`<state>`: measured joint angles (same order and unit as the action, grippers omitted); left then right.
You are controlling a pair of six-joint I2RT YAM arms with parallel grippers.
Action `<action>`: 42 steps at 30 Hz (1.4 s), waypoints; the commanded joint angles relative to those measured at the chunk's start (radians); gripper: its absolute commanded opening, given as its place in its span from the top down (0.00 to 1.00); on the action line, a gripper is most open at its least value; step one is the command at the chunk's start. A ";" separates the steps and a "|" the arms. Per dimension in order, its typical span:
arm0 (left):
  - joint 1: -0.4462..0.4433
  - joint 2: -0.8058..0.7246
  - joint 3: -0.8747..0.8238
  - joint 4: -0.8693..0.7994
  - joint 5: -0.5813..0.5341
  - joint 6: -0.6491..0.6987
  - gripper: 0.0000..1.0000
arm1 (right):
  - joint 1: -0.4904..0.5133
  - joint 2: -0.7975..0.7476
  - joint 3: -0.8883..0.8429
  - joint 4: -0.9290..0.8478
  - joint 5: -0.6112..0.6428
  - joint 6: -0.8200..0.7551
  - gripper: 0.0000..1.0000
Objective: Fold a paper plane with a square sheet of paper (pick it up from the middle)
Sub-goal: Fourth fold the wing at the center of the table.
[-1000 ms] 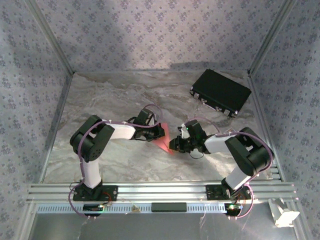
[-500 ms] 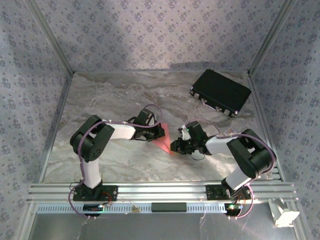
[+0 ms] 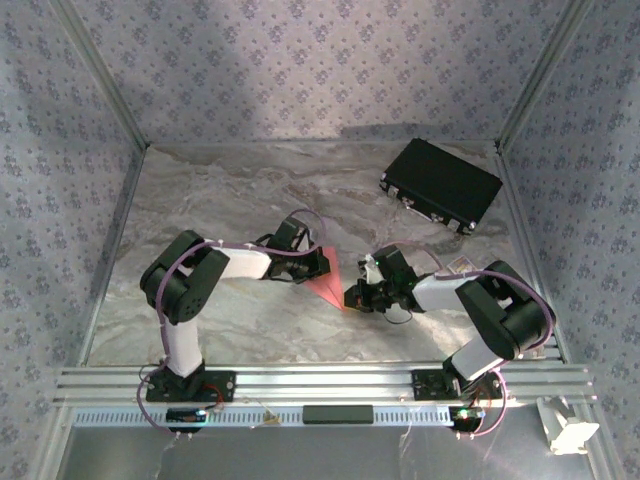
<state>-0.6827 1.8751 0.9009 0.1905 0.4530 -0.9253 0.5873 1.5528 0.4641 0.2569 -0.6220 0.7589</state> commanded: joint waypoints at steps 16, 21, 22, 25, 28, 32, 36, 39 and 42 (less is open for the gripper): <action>0.001 0.033 -0.021 -0.054 -0.020 0.020 0.99 | 0.014 -0.024 -0.065 -0.100 0.013 0.000 0.98; 0.003 0.033 -0.024 -0.055 -0.021 0.020 1.00 | 0.017 -0.064 -0.067 -0.137 0.035 -0.001 0.87; 0.002 0.033 -0.026 -0.054 -0.022 0.020 1.00 | 0.017 -0.074 -0.067 -0.147 0.039 -0.005 0.87; 0.002 0.033 -0.025 -0.054 -0.023 0.020 1.00 | 0.017 -0.081 -0.072 -0.156 0.048 -0.007 0.90; 0.002 0.034 -0.024 -0.053 -0.020 0.020 1.00 | 0.018 -0.054 -0.072 -0.146 0.042 -0.005 0.96; 0.002 0.036 -0.026 -0.051 -0.020 0.020 1.00 | 0.021 -0.042 -0.075 -0.137 0.044 0.004 0.99; 0.004 0.035 -0.028 -0.050 -0.019 0.022 1.00 | 0.026 -0.086 -0.062 -0.176 0.061 0.006 0.92; 0.002 0.035 -0.031 -0.049 -0.019 0.022 1.00 | 0.022 -0.162 -0.037 -0.258 0.126 0.008 0.90; 0.002 0.036 -0.037 -0.046 -0.019 0.024 1.00 | 0.019 -0.236 -0.007 -0.297 0.150 0.016 0.87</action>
<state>-0.6827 1.8759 0.8959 0.1955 0.4606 -0.9253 0.6029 1.3773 0.4194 0.0742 -0.5278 0.7662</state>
